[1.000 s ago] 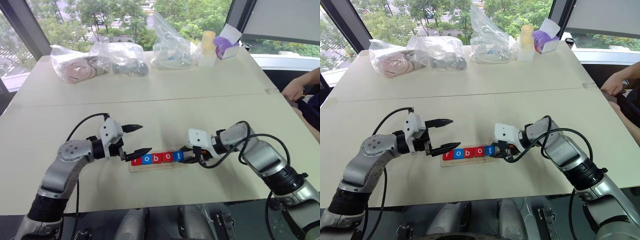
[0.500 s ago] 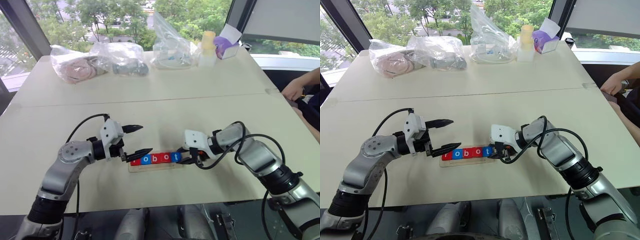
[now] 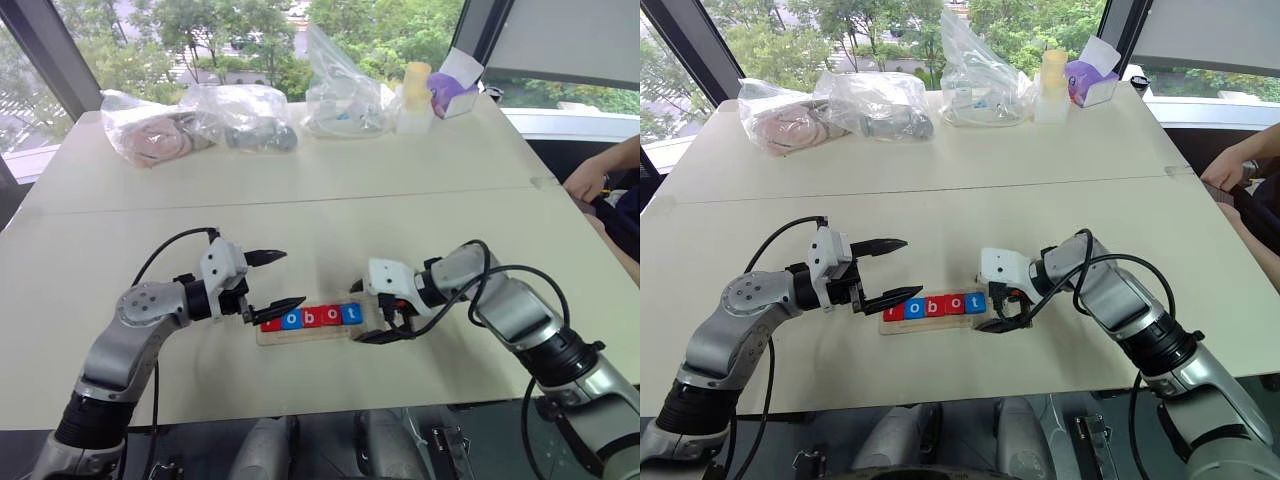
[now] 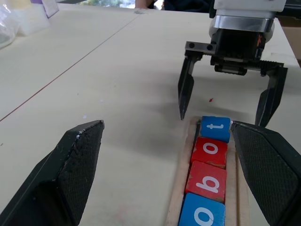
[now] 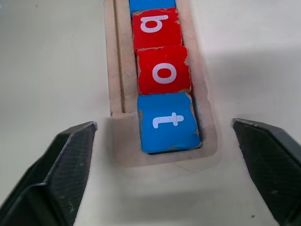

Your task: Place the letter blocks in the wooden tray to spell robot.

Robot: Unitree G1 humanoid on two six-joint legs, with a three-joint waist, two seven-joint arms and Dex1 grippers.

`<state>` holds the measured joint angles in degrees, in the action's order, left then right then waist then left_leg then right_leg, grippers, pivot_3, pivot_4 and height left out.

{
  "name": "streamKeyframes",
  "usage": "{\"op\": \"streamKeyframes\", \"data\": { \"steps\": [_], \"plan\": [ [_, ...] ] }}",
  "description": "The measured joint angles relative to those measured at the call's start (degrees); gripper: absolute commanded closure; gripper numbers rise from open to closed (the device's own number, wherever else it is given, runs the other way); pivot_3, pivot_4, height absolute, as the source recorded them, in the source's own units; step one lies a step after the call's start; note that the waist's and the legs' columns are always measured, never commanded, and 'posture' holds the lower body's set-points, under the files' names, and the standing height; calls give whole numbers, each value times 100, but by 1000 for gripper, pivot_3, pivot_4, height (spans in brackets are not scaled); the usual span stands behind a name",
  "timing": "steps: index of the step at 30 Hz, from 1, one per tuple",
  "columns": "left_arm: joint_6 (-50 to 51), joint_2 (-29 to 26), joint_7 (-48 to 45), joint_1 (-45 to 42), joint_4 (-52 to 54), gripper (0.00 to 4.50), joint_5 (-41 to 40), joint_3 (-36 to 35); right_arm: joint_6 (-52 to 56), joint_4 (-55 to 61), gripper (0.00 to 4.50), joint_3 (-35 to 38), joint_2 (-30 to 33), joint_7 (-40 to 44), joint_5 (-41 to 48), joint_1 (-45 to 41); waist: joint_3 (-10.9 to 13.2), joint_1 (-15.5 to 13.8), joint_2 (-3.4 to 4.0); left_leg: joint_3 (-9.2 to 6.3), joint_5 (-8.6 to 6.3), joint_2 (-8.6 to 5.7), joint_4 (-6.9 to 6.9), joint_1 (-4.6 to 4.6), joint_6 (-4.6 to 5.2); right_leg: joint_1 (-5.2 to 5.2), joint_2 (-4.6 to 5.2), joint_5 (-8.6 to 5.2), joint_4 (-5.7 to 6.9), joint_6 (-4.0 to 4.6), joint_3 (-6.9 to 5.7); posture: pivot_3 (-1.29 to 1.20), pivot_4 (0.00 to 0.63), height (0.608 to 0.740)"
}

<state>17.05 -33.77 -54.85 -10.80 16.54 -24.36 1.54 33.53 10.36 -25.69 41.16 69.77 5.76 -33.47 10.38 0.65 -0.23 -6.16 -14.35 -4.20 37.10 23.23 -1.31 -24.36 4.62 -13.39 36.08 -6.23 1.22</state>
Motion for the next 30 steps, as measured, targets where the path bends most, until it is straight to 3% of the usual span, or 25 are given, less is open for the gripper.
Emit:
{"op": "streamKeyframes", "data": {
  "steps": [14,30],
  "plan": [
    [12,0,-15,-13,5,0,-2,-1,-337,-746,40,378,190,-205,-114,-148,0,15,0,1,0,0,-1,0,0,-2,-1,0,1,0,1,0,150,740],
    [14,0,0,-35,5,0,-2,-1,-419,-815,40,340,-174,-355,-248,-149,0,8,0,1,1,0,-1,-1,-1,-2,-2,1,3,0,1,0,150,740]
  ]
}}
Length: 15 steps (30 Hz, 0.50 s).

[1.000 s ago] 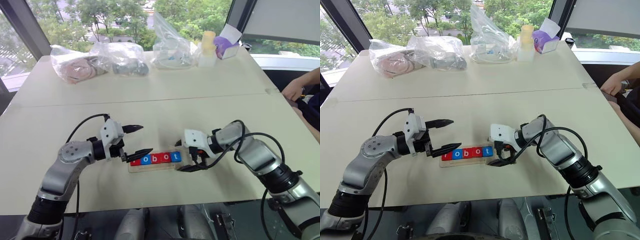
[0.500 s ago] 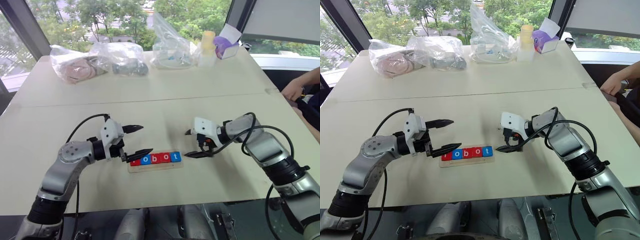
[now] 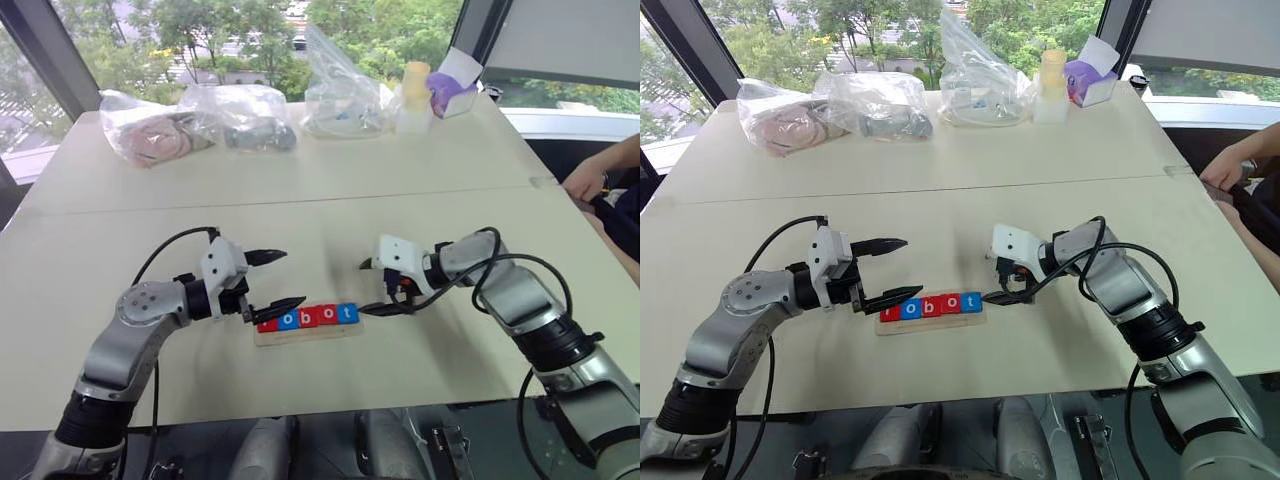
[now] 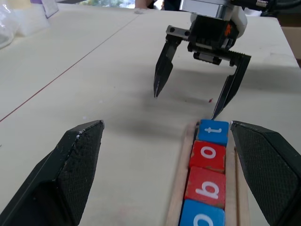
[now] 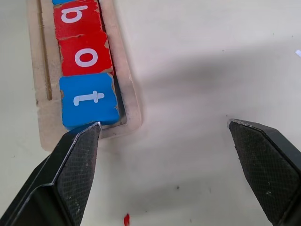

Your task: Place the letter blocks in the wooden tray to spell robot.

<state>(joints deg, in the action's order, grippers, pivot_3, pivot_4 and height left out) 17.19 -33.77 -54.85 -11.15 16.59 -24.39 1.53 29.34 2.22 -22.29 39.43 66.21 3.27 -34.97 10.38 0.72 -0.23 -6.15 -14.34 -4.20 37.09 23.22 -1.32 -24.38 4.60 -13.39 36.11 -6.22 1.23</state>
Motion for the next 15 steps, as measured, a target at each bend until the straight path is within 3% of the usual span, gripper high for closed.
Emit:
{"op": "streamKeyframes", "data": {
  "steps": [9,15],
  "plan": [
    [1,0,8,1,2,0,0,1,-134,159,40,118,436,79,-105,92,0,-12,0,1,0,-1,0,1,0,0,2,0,-1,0,0,0,150,740],
    [4,0,13,3,7,0,0,1,428,937,40,452,505,80,263,355,0,0,0,0,0,2,0,0,0,0,3,0,0,0,1,0,150,740]
  ]
}}
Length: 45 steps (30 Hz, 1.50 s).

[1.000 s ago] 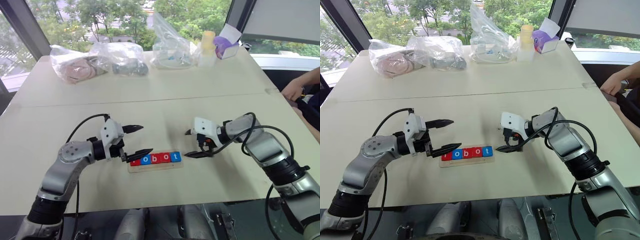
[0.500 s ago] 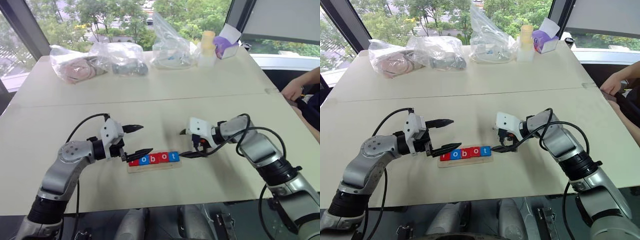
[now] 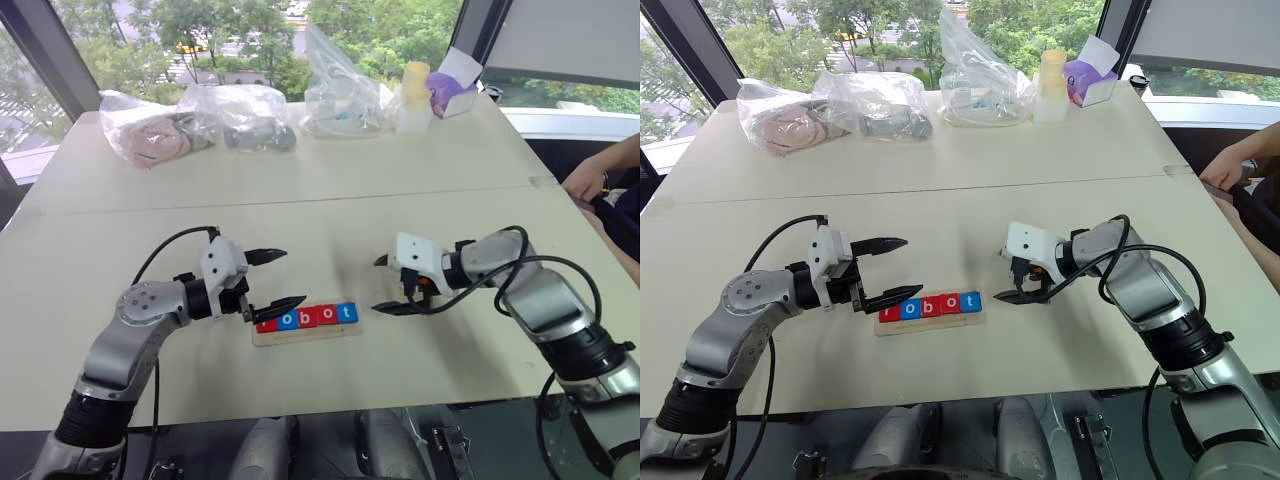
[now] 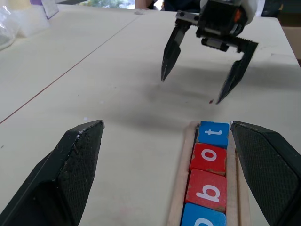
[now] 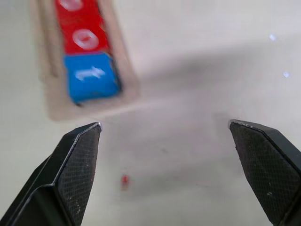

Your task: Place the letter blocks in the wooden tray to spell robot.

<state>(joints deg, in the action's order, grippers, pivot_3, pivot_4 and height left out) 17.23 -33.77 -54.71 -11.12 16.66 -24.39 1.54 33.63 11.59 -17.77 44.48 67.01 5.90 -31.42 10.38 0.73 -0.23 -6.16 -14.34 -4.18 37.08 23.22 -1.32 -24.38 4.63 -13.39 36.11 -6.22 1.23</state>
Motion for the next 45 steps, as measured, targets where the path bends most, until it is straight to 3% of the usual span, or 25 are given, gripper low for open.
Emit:
{"op": "streamKeyframes", "data": {
  "steps": [12,29,35,45],
  "plan": [
    [0,0,-1,0,1,0,0,-1,364,428,40,-289,-92,-23,171,178,0,-9,0,0,0,-1,1,1,0,1,-1,0,-1,0,-1,0,150,740],
    [106,-39,25,132,151,0,-2,-33,100,-381,40,-538,-534,-189,6,-136,0,-9,0,0,0,-2,1,0,0,0,-2,0,0,0,-1,0,150,740],
    [152,-46,23,140,161,0,-6,-34,427,251,40,-362,-177,-12,293,111,0,-19,0,-1,0,-2,1,2,0,1,0,0,-2,0,-2,0,150,740],
    [723,-696,-35,629,636,0,-273,-333,1149,1279,40,891,864,151,1276,896,0,-9,0,0,-1,4,-4,2,1,0,5,-1,-2,2,-1,0,150,740]
  ]
}}
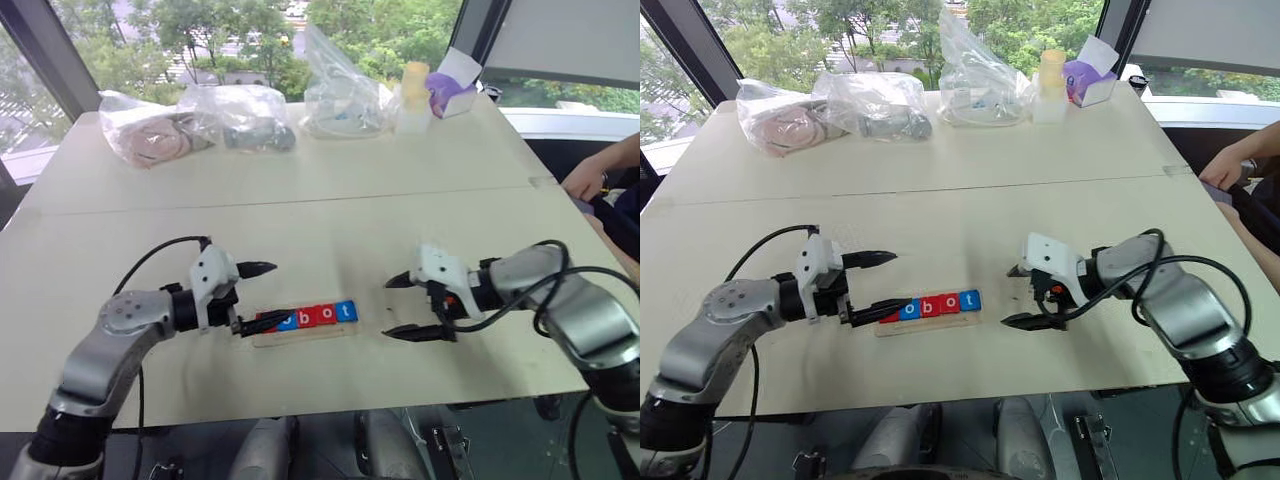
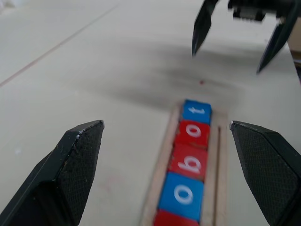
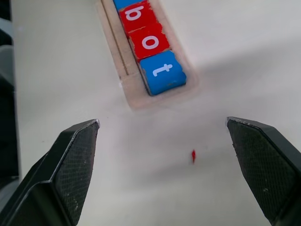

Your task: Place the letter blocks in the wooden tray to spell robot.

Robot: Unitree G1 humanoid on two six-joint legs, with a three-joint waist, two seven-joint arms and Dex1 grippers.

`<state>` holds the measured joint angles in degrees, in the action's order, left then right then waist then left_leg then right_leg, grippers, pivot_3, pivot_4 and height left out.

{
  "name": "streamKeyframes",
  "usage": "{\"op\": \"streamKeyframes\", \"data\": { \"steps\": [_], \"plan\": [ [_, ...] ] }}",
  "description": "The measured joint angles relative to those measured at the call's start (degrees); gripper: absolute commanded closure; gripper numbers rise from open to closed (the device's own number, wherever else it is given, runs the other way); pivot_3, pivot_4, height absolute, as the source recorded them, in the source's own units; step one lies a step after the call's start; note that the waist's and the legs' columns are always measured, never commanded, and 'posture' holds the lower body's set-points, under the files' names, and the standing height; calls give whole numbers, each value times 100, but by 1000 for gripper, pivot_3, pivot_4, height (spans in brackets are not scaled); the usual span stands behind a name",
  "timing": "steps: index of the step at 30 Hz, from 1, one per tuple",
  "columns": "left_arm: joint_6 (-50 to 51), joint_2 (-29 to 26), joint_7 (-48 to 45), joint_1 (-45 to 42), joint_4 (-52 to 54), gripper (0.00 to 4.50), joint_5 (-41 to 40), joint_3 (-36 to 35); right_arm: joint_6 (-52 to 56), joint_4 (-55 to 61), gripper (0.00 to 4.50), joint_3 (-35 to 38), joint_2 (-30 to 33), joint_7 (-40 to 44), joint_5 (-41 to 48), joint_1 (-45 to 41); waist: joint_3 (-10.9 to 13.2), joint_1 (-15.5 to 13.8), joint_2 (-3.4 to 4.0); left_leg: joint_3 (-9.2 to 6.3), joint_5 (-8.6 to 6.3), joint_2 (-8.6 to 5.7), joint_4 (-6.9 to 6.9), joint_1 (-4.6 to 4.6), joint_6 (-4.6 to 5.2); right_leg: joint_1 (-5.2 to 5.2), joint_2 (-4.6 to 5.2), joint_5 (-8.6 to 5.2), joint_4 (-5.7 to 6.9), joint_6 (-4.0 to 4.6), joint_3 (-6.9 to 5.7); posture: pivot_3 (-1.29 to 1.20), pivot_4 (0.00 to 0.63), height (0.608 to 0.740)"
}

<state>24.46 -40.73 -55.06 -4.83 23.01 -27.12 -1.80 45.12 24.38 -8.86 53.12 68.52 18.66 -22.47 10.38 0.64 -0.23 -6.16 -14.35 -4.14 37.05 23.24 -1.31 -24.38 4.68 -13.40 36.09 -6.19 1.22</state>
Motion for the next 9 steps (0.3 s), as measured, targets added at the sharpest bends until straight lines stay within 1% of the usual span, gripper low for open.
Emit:
{"op": "streamKeyframes", "data": {
  "steps": [3,9],
  "plan": [
    [161,-293,-121,301,86,0,-124,-191,114,307,40,301,243,8,254,359,0,-14,0,0,0,-1,2,3,0,0,3,-9,-4,16,0,0,150,740],
    [283,-481,-227,471,252,0,-404,-467,210,577,40,425,306,-134,495,577,1,-19,-1,1,0,-1,6,3,0,2,4,-11,-4,20,0,0,150,740]
  ]
}}
